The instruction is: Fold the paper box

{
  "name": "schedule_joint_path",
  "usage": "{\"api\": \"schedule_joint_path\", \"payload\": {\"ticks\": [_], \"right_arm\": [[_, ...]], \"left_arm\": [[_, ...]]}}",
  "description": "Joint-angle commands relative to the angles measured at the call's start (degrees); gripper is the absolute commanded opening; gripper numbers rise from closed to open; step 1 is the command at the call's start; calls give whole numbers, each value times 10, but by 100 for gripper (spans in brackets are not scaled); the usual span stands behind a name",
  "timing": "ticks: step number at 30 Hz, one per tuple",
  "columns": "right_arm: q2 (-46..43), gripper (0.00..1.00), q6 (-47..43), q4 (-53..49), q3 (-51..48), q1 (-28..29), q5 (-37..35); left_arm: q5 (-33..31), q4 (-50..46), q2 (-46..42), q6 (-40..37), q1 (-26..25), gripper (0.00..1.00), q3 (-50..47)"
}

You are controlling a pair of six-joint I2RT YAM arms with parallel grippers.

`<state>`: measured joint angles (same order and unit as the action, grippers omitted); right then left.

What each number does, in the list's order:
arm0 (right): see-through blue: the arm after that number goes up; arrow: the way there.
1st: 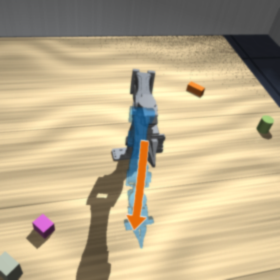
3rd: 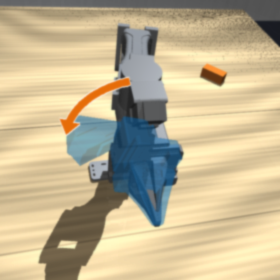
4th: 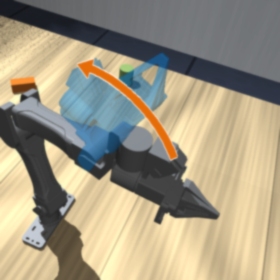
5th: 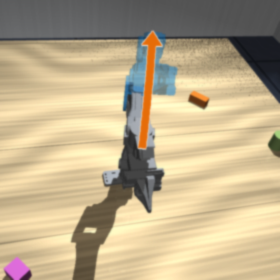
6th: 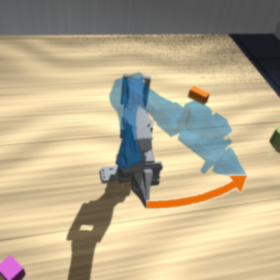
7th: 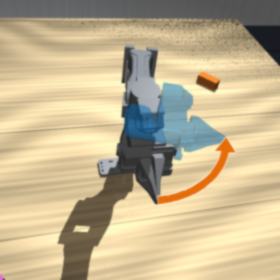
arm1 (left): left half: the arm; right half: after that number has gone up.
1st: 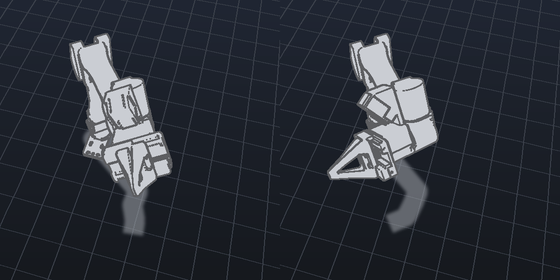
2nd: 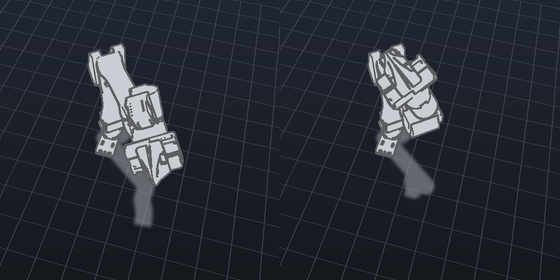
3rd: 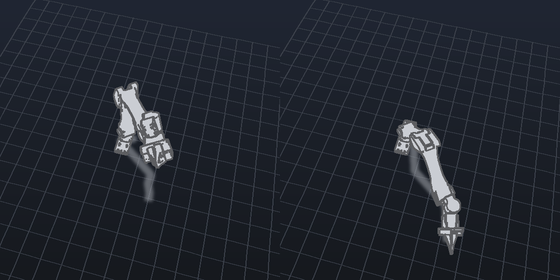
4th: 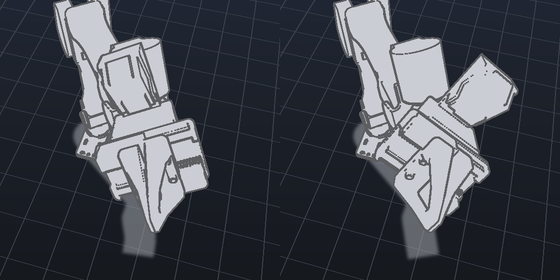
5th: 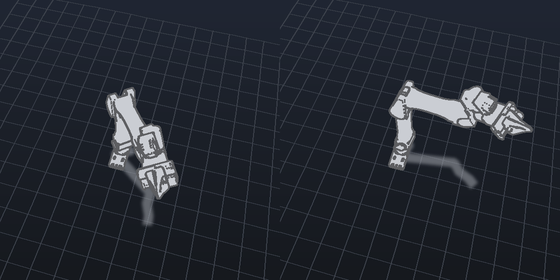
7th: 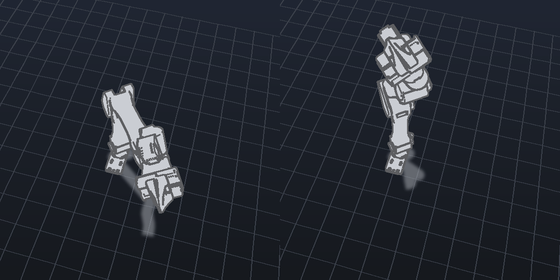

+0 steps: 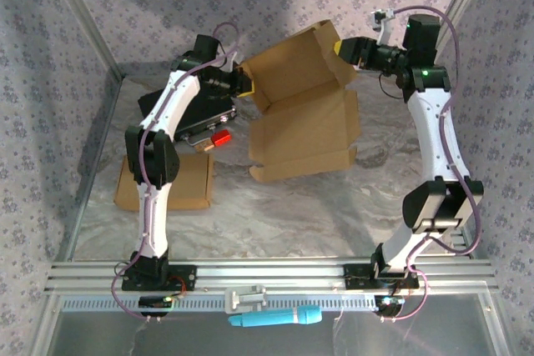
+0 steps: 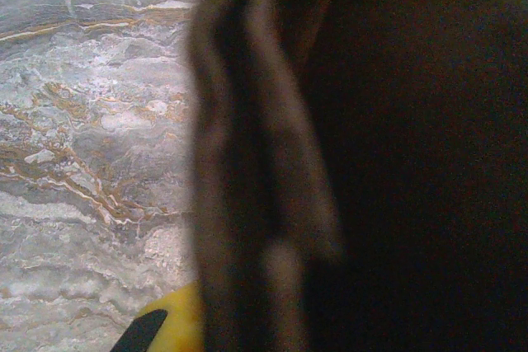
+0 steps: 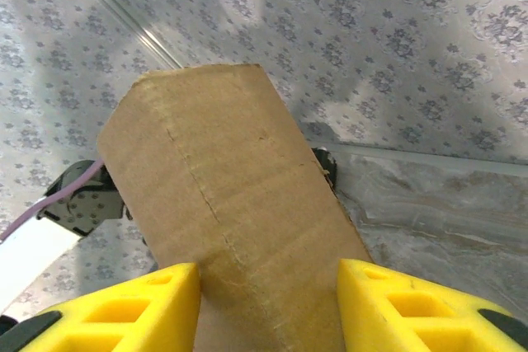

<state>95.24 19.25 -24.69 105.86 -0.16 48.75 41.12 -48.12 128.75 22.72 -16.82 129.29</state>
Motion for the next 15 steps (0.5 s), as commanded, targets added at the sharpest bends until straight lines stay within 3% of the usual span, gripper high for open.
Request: {"api": "schedule_joint_path", "payload": {"ticks": [1, 9, 15], "right_arm": [[13, 45, -47, -42, 38, 12, -28], [34, 42, -128, -124, 87, 50, -121], [47, 47, -181, -202, 113, 110, -403]], "left_arm": [[22, -2, 2, -1, 0, 0, 26], [15, -9, -2, -6, -2, 0, 25], [0, -20, -15, -10, -9, 0, 25]]}}
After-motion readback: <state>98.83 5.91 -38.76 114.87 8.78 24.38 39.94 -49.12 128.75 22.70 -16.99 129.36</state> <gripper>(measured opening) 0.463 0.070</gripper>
